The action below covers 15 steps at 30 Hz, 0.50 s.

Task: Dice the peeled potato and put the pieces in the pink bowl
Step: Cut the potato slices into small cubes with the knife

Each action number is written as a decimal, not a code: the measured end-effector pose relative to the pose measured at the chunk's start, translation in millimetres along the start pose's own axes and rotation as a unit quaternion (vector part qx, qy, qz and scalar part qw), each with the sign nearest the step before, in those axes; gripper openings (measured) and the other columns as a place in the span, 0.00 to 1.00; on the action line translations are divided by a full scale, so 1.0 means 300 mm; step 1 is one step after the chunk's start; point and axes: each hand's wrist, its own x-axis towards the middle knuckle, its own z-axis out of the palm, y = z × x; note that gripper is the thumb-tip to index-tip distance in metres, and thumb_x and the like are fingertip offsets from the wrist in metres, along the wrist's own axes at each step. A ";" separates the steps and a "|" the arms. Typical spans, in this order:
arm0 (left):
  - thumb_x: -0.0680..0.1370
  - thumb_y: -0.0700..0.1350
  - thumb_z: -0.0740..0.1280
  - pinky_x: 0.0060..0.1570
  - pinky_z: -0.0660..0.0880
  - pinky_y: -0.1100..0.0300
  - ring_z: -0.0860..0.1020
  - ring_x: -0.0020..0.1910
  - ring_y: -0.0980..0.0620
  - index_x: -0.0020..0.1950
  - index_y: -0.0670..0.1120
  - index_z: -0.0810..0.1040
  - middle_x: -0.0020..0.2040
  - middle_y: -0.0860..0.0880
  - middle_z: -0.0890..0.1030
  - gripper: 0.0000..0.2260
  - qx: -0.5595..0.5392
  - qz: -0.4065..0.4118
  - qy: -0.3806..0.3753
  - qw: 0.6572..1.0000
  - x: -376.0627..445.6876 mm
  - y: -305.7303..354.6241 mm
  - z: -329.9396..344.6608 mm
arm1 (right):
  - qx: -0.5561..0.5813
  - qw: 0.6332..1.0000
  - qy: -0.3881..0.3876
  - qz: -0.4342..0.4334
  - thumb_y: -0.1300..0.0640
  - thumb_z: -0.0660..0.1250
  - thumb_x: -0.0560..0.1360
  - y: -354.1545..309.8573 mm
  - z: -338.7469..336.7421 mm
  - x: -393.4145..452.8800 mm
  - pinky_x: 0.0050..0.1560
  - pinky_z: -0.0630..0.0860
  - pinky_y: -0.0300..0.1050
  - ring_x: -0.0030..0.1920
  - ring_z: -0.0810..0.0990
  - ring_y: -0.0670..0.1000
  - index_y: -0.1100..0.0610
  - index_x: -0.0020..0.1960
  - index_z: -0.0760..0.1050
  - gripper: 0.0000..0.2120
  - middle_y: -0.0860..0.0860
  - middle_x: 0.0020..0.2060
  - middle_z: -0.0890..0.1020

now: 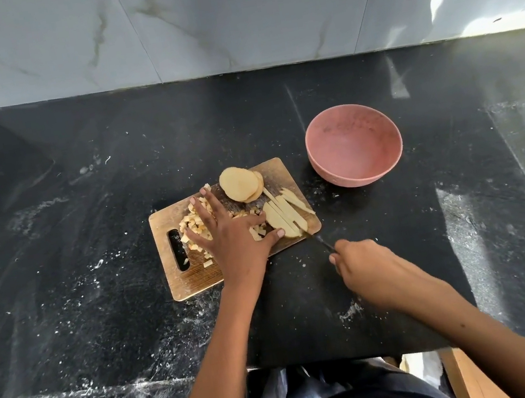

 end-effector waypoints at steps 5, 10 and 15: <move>0.68 0.59 0.75 0.64 0.27 0.40 0.30 0.75 0.44 0.55 0.59 0.81 0.78 0.45 0.36 0.16 -0.016 -0.009 -0.008 1.000 0.002 0.005 0.000 | 0.018 0.998 0.046 -0.026 0.51 0.50 0.83 -0.044 -0.033 0.028 0.41 0.72 0.49 0.42 0.76 0.55 0.55 0.50 0.66 0.11 0.56 0.45 0.77; 0.68 0.58 0.75 0.64 0.26 0.41 0.30 0.75 0.45 0.55 0.59 0.81 0.78 0.47 0.36 0.16 -0.024 -0.008 -0.021 0.999 0.008 0.012 -0.004 | 0.042 0.996 0.079 -0.029 0.52 0.50 0.83 -0.101 -0.011 0.103 0.42 0.71 0.49 0.48 0.78 0.60 0.59 0.55 0.67 0.12 0.58 0.48 0.78; 0.68 0.57 0.75 0.64 0.26 0.42 0.30 0.75 0.45 0.54 0.58 0.82 0.78 0.47 0.37 0.16 -0.027 -0.012 -0.024 0.999 0.013 0.011 -0.004 | 0.027 0.996 0.082 -0.033 0.56 0.52 0.83 -0.127 0.013 0.148 0.42 0.69 0.49 0.49 0.78 0.60 0.58 0.53 0.68 0.09 0.58 0.50 0.78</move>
